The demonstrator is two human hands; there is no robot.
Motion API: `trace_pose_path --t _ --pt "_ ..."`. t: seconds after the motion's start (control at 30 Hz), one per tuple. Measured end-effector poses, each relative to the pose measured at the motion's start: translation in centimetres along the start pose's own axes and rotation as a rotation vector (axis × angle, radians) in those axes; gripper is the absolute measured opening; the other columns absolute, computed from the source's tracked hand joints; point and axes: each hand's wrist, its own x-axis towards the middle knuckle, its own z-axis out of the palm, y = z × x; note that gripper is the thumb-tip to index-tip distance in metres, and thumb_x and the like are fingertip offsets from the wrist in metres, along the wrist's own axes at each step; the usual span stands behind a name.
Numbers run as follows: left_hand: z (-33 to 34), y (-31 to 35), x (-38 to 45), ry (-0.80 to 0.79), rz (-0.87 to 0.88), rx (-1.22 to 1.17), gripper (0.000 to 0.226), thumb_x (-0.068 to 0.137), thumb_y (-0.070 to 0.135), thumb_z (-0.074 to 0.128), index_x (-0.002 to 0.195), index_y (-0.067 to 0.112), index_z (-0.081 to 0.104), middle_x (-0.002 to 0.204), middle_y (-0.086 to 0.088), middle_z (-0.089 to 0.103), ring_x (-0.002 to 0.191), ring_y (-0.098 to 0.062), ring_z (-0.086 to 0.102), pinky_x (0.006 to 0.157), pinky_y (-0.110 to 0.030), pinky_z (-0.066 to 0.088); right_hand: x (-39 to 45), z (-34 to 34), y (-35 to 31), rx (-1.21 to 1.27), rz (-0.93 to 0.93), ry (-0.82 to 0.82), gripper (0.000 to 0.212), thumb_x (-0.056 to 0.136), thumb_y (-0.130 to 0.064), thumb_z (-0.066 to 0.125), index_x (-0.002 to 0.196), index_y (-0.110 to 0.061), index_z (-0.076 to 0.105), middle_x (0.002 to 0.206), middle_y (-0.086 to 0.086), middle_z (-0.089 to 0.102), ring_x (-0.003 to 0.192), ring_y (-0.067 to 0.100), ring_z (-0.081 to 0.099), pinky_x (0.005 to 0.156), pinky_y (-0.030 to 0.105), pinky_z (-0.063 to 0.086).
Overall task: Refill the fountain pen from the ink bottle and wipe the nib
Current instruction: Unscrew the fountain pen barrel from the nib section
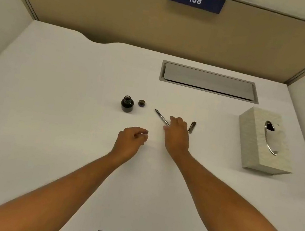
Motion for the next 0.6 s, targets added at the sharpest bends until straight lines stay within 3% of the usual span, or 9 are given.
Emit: trace_pose_path --t 0.1,0.27,0.43,0.53,0.6 --pt "0.7 0.2 0.9 -0.016 -0.103 -0.132 0.018 0.1 0.016 0.067 0.114 0.016 0.078 0.097 -0.002 0.079 0.087 -0.016 0.075 0.072 -0.022 0.057 0.9 0.6 0.9 0.104 0.097 -0.012 0.024 0.106 -0.022 0.057 0.123 -0.005 0.063 0.122 0.011 0.057 0.115 0.032 0.054 0.079 0.042 0.052" --pt "1.7 0.5 2.3 0.024 -0.178 -0.268 0.011 0.097 0.017 0.072 0.106 0.019 0.079 0.1 -0.004 0.081 0.095 -0.023 0.077 0.08 -0.03 0.061 0.0 1.1 1.2 0.262 0.146 0.039 0.014 0.103 -0.02 0.064 0.107 -0.009 0.072 0.108 0.006 0.065 0.103 0.026 0.061 0.08 0.041 0.053" --pt "1.9 0.9 2.8 0.081 -0.226 -0.398 0.019 0.096 0.023 0.076 0.113 0.014 0.079 0.108 -0.004 0.08 0.101 -0.024 0.078 0.088 -0.037 0.064 -4.1 -0.3 -0.1 0.605 0.206 0.101 0.007 0.099 -0.02 0.071 0.102 -0.016 0.075 0.099 -0.002 0.069 0.083 0.008 0.065 0.081 0.024 0.053" --pt "1.2 1.6 2.8 0.048 -0.234 -0.513 0.02 0.096 0.025 0.077 0.112 0.013 0.08 0.109 -0.005 0.082 0.1 -0.021 0.079 0.086 -0.035 0.063 -6.8 -1.4 -1.4 0.767 0.249 0.045 0.008 0.097 -0.023 0.076 0.103 -0.019 0.077 0.101 -0.006 0.072 0.086 0.003 0.066 0.075 0.01 0.05" --pt "0.7 1.9 2.6 -0.006 -0.223 -0.551 0.023 0.096 0.026 0.076 0.112 0.011 0.081 0.107 -0.005 0.082 0.098 -0.019 0.079 0.083 -0.033 0.062 -8.4 -2.3 -2.1 0.848 0.282 0.0 0.008 0.096 -0.023 0.077 0.104 -0.02 0.077 0.101 -0.009 0.074 0.087 0.001 0.066 0.072 0.009 0.049"
